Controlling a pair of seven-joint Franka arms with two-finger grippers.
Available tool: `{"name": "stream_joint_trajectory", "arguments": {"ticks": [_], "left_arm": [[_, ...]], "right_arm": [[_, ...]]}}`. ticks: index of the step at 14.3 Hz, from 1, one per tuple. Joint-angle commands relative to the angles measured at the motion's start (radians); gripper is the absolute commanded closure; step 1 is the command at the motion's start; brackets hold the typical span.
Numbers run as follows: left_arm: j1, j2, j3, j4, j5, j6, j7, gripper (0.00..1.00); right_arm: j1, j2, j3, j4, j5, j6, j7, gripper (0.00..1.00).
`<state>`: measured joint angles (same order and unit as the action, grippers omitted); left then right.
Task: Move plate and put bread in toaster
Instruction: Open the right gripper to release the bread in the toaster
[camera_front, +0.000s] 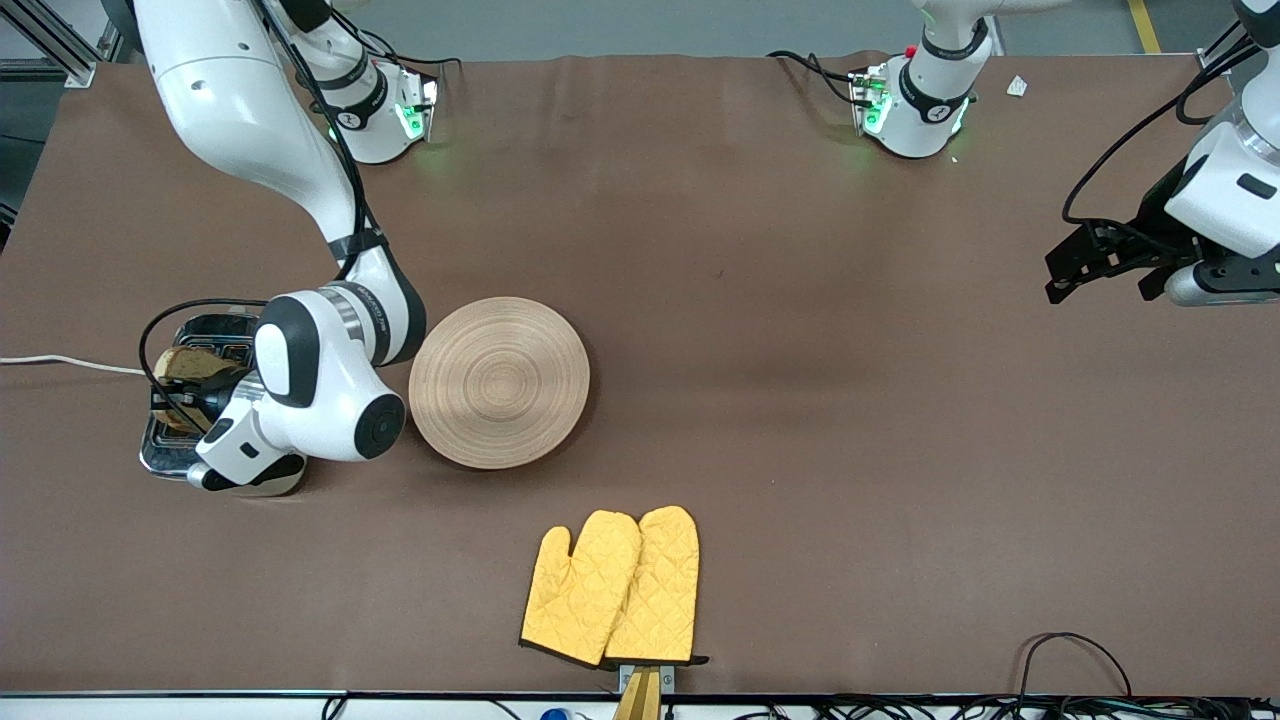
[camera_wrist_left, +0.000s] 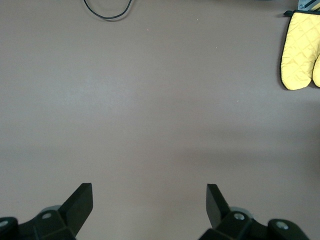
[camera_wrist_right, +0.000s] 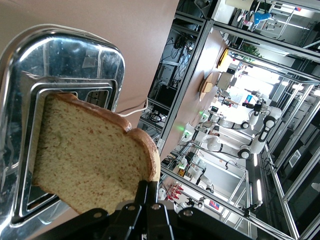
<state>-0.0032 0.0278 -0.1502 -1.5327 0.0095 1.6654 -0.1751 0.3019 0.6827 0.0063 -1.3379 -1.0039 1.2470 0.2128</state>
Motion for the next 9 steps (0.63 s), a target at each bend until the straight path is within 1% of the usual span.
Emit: {"name": "stream_joint_trajectory", "arguments": {"ticks": [1, 2, 3, 4, 6, 9], "left_arm": [[0.0, 0.0, 0.004, 0.012, -0.016, -0.016, 0.011, 0.0], [0.0, 0.0, 0.004, 0.012, -0.017, -0.016, 0.011, 0.0], [0.0, 0.0, 0.004, 0.012, -0.017, -0.016, 0.011, 0.0], [0.0, 0.0, 0.004, 0.012, -0.017, -0.016, 0.011, 0.0], [0.0, 0.0, 0.004, 0.012, -0.017, -0.016, 0.011, 0.0], [0.0, 0.0, 0.004, 0.012, -0.017, -0.016, 0.011, 0.0]], "right_arm": [[-0.017, -0.006, 0.011, -0.017, -0.006, 0.011, 0.026, 0.97], [-0.017, -0.005, 0.011, -0.017, -0.007, 0.011, 0.026, 0.74], [-0.018, -0.002, 0.011, -0.015, -0.015, 0.011, 0.026, 0.3], [-0.026, -0.002, 0.011, -0.009, -0.018, 0.011, 0.026, 0.0], [-0.015, -0.006, 0.014, 0.017, -0.013, 0.008, 0.03, 0.0], [0.011, -0.011, 0.023, 0.092, 0.01, 0.008, 0.028, 0.0]]}}
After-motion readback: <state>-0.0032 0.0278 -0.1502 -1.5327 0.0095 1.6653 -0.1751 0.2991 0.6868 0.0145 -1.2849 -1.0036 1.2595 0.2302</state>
